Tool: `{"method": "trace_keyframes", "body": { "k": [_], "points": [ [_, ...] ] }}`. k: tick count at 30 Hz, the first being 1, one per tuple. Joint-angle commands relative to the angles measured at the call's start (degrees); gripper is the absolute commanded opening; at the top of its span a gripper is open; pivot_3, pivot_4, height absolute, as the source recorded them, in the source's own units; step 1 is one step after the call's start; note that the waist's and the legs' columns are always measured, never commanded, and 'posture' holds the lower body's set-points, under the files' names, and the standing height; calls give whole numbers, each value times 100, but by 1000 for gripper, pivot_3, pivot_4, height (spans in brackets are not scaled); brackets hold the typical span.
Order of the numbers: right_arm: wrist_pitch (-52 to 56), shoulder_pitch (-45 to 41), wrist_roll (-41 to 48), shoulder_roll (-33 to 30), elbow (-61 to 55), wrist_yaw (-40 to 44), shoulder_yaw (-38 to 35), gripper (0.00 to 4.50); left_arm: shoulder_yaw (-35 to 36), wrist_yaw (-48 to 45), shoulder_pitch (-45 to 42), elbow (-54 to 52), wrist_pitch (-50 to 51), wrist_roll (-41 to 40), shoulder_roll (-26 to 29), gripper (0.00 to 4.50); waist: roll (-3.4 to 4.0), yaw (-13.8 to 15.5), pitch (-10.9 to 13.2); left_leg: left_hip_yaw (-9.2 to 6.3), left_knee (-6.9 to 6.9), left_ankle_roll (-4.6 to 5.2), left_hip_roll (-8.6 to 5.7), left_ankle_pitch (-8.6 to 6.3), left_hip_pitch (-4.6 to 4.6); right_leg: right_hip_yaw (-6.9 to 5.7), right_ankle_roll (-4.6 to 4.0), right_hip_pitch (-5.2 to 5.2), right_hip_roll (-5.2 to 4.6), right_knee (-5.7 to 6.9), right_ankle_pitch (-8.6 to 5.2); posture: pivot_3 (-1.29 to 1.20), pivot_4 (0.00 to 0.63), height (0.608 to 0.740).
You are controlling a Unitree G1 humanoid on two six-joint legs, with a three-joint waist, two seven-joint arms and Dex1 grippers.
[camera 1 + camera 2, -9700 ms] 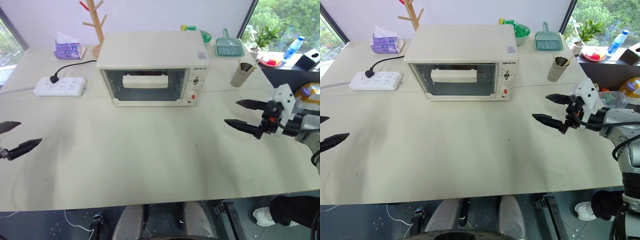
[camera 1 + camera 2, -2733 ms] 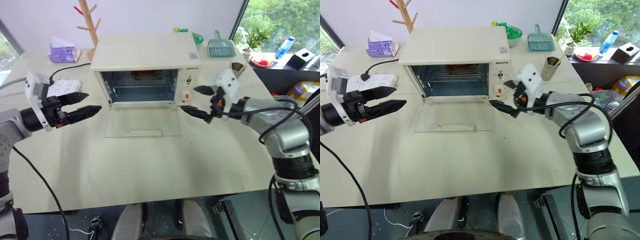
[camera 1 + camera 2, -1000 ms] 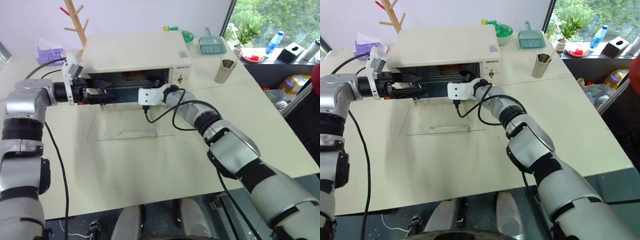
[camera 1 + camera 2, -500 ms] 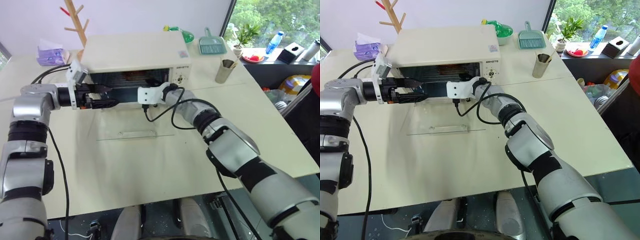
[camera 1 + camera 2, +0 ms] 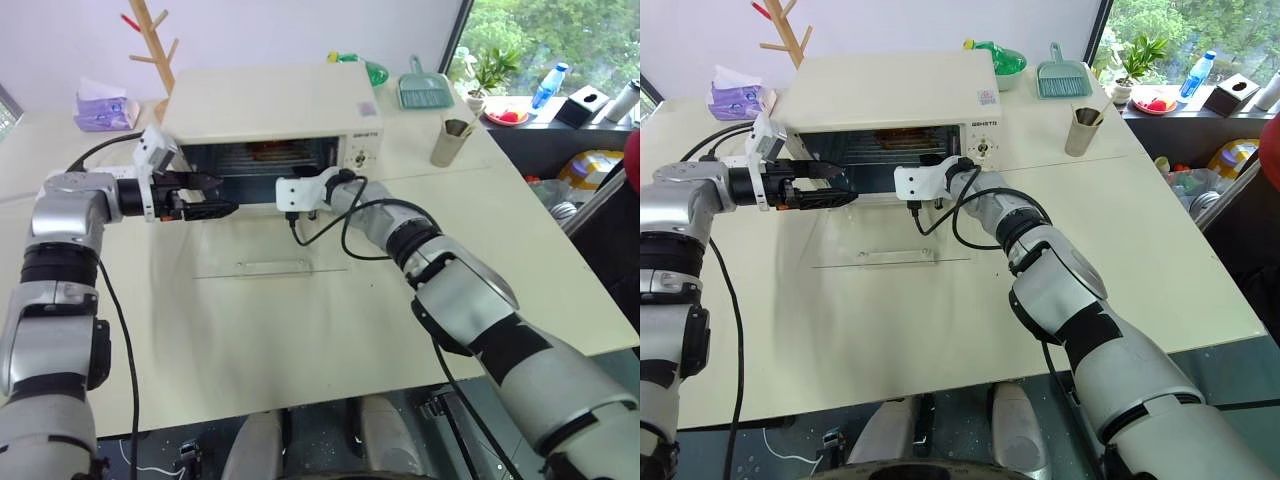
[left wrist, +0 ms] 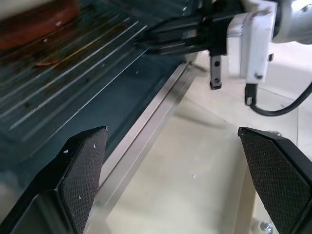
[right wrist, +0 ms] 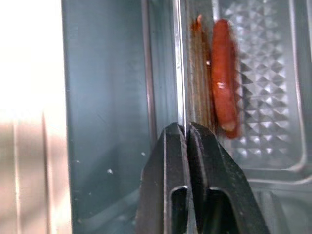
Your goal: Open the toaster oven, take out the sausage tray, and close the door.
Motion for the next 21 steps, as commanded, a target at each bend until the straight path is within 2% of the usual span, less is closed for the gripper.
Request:
{"method": "trace_keyframes", "body": {
  "k": [1,21],
  "points": [
    [42,-228,82,-55,-40,-178,-204,21,212,45,-66,22,-58,5,67,4500,0,0,0,0,0,0,0,0,0,0,0,0,0,0,0,0,150,740],
    [-276,-137,74,-128,-350,-48,-166,21,301,52,-15,-80,-31,-34,134,4500,0,-9,0,0,0,0,0,0,0,0,0,-2,0,0,0,0,150,740]
  ]
}}
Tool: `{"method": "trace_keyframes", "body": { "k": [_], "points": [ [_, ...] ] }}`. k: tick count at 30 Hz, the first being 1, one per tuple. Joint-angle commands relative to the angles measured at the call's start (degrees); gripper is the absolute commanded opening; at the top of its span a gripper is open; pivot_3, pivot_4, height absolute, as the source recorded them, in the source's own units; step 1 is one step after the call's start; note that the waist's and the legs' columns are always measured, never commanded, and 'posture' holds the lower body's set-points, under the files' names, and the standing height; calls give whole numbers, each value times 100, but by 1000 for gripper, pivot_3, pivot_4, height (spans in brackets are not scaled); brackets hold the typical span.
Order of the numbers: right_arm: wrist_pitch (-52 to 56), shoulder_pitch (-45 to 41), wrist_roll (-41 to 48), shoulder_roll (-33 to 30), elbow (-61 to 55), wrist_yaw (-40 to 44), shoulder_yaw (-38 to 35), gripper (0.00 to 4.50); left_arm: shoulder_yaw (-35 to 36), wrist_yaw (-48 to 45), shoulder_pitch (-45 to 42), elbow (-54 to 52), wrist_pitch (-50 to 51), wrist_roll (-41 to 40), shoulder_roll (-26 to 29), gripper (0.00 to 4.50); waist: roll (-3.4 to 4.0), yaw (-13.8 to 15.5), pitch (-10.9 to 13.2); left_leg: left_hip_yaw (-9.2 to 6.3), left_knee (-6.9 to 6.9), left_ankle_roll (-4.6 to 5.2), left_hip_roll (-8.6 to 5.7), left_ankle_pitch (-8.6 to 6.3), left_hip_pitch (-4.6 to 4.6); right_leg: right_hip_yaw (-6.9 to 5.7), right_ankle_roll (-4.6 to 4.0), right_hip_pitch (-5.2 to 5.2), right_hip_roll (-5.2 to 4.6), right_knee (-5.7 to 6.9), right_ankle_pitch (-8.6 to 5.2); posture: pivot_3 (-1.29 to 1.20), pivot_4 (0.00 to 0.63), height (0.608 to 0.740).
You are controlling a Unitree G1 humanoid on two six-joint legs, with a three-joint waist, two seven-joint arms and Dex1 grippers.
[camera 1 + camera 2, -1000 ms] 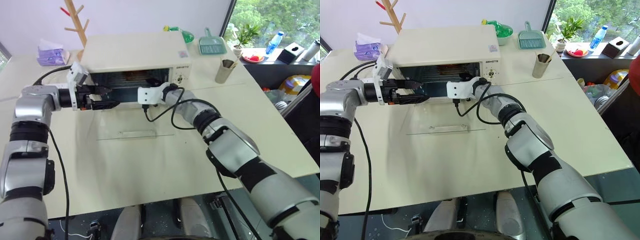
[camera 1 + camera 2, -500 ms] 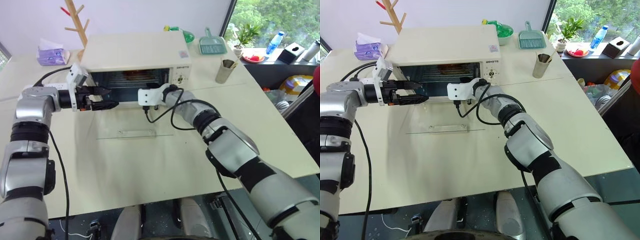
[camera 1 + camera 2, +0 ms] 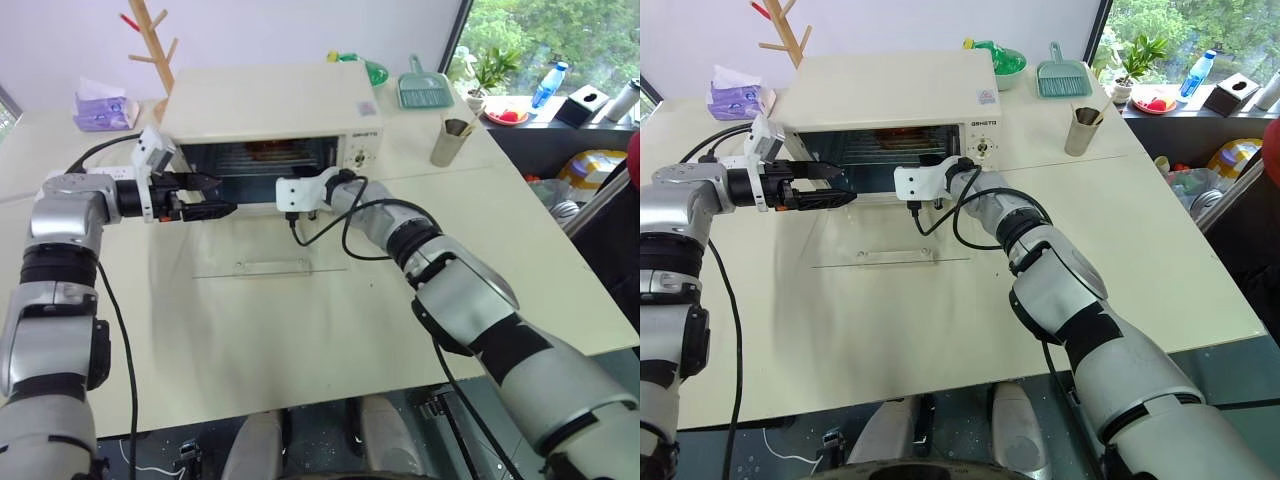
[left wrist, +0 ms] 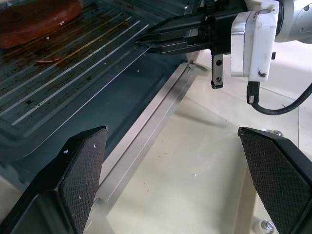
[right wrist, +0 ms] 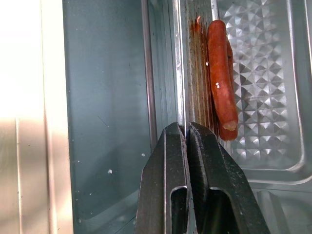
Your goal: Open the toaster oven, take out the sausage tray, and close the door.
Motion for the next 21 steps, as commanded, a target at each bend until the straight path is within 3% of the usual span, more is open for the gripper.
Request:
{"method": "trace_keyframes", "body": {
  "k": [1,21],
  "points": [
    [-146,-137,78,-115,-357,-64,-166,21,263,76,-26,-104,-26,-36,131,4500,0,-5,0,0,0,0,0,0,0,0,0,0,0,0,0,0,150,740],
    [-122,356,156,-326,-1378,297,-259,21,494,63,-105,-251,163,-178,168,4500,0,-15,0,2,-1,0,2,0,-5,1,0,-8,2,1,0,0,150,740]
  ]
}}
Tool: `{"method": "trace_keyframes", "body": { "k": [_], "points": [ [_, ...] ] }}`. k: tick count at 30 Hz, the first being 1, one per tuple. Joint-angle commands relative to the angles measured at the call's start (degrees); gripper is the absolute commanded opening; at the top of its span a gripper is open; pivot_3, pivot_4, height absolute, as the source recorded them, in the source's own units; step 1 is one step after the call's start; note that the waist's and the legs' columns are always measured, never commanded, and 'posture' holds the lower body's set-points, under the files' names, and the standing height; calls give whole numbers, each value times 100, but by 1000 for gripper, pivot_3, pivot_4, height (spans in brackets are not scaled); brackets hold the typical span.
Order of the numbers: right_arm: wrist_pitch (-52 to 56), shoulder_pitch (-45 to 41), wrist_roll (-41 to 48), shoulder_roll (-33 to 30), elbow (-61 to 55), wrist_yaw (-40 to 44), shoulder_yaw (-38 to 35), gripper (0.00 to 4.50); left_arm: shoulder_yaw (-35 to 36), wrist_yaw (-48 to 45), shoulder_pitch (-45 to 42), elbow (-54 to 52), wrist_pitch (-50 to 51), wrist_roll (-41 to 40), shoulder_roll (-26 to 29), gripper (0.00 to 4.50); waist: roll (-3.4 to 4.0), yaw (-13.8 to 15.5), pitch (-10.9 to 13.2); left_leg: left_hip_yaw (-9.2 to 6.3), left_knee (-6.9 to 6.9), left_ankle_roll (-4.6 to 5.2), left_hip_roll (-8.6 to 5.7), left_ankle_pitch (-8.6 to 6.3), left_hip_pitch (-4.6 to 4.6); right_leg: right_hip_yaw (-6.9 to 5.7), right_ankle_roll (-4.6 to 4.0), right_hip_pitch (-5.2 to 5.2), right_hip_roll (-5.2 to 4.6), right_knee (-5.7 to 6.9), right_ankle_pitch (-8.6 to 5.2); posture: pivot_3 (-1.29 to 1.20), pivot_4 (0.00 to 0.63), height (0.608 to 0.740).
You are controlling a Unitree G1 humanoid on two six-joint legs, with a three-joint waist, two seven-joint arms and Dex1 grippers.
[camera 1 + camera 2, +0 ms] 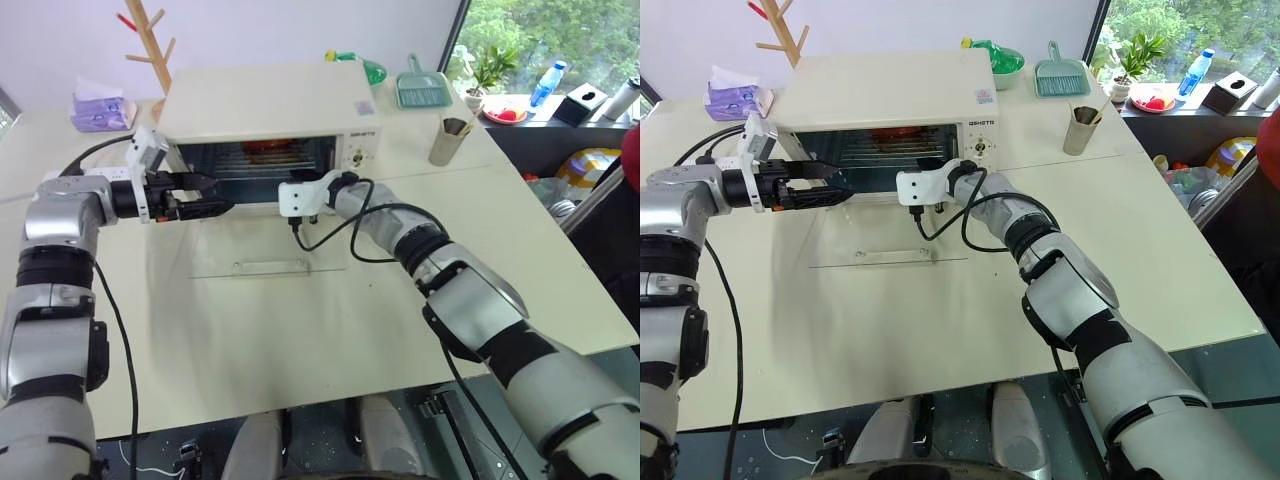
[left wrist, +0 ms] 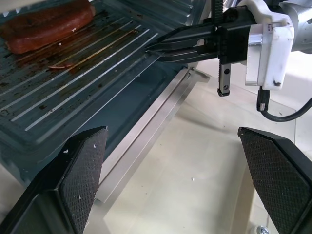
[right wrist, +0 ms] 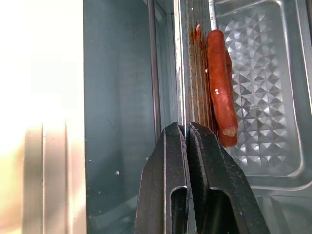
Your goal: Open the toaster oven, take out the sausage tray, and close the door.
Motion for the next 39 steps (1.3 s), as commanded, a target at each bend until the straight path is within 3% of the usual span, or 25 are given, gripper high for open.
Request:
{"method": "trace_keyframes", "body": {
  "k": [1,12,28,35,39],
  "points": [
    [-45,-76,137,-29,-471,-44,-219,21,305,70,-187,-169,-43,-116,134,4500,0,0,0,0,0,0,0,0,0,0,0,0,0,0,0,0,150,740],
    [69,293,141,-241,-1292,248,-239,21,238,69,-146,-81,-207,-34,76,4500,0,3,0,0,0,0,0,0,-1,0,0,0,0,0,0,0,150,740],
    [806,1362,191,-765,-3407,920,-513,21,148,24,-235,86,-279,26,-48,4500,-1,28,-1,-1,19,4,0,-2,-16,-3,1,-1,-1,0,1,0,150,740],
    [876,1439,161,-831,-3434,960,-511,21,139,-6,-353,188,-311,66,-83,4500,-2,70,-1,1,31,5,-1,-3,-25,-6,2,-3,-1,1,1,0,150,740],
    [852,1295,99,-779,-3084,891,-444,1426,162,-11,-358,179,-295,64,-74,4500,-3,69,-2,1,32,5,-1,-3,-24,-5,2,-3,-1,4,1,0,150,740]
  ]
}}
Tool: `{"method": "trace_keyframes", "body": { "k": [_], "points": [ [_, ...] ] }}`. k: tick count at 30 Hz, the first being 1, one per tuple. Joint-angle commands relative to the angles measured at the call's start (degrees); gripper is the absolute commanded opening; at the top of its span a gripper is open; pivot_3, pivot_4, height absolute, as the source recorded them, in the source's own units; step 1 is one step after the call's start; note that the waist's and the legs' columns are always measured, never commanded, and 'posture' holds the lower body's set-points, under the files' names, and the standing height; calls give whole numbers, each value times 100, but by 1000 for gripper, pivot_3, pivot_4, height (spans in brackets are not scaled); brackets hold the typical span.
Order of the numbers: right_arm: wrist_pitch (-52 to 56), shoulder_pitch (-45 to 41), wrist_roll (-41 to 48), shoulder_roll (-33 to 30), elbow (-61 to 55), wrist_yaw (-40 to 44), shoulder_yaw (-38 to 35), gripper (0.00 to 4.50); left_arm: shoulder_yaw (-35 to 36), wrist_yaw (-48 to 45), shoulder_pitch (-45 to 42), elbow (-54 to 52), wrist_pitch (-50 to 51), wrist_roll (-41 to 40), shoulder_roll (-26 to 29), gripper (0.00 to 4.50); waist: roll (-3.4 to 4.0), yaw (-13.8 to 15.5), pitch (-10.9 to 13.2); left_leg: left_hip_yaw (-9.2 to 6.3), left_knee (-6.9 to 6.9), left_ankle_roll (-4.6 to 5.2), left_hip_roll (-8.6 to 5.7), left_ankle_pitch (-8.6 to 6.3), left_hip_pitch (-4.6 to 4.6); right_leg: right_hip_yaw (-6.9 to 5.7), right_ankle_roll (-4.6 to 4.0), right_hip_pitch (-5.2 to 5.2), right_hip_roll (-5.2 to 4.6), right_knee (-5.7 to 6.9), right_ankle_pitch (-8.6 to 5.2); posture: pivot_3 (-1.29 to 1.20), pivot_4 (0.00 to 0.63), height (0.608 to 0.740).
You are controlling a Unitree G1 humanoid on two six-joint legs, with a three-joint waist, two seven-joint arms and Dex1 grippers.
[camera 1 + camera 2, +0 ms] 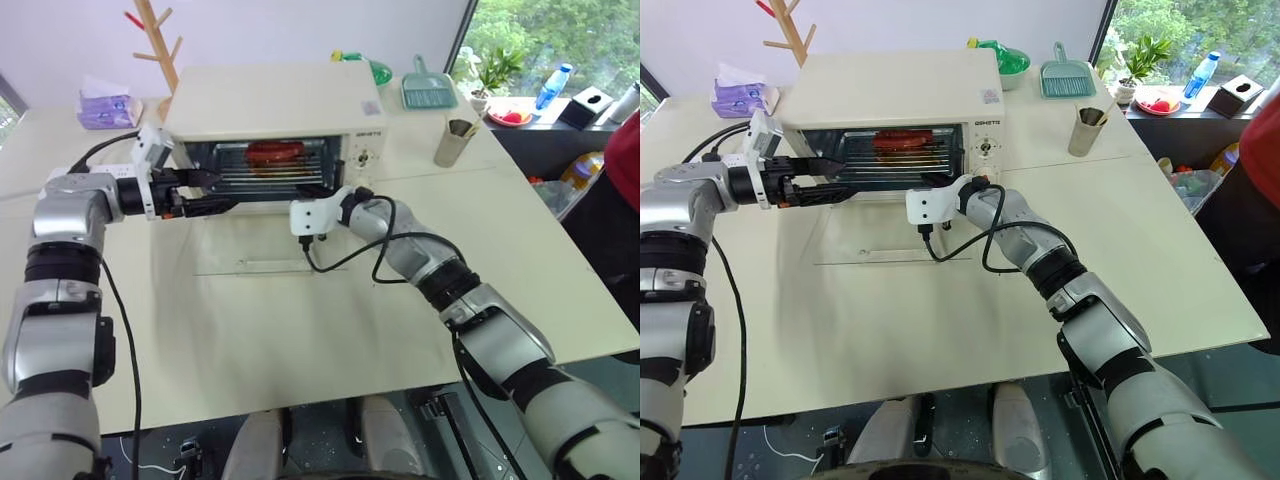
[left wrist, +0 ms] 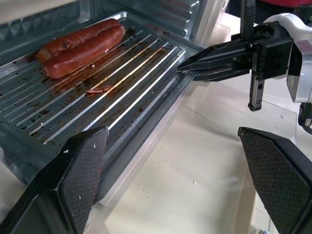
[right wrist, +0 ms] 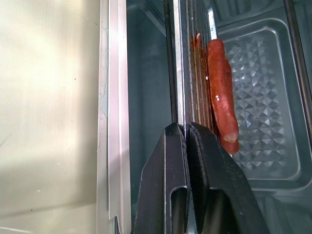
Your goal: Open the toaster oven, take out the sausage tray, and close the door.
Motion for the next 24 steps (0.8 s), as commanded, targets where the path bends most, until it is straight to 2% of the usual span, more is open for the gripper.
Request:
{"method": "trace_keyframes", "body": {
  "k": [1,3,15,21,24],
  "points": [
    [-71,-265,-15,15,123,-179,-146,1903,160,4,-187,-70,-73,-15,89,4500,-1,-4,-1,0,1,0,1,0,0,0,0,0,0,1,0,0,150,740],
    [-113,-304,-38,52,236,-229,-111,2815,166,8,-178,-85,-67,-15,102,4500,-1,-8,-1,0,1,0,1,0,1,0,0,0,0,3,0,0,150,740],
    [-436,-1130,-316,628,1732,-812,137,2815,165,14,-195,-139,-28,-16,132,4500,-1,-52,-1,-2,0,-1,1,0,2,1,0,-3,0,6,0,0,150,740],
    [-604,-1383,-345,720,2242,-1028,166,2815,163,23,-204,-168,-28,-21,117,4500,-1,-58,-1,-3,0,-1,1,1,1,2,0,-4,0,6,0,0,150,740],
    [-670,-1348,-324,718,2262,-1020,166,1524,165,26,-213,-156,-30,-21,115,4500,-1,-61,-1,-3,0,-1,1,1,2,2,0,-4,0,7,0,0,150,740]
  ]
}}
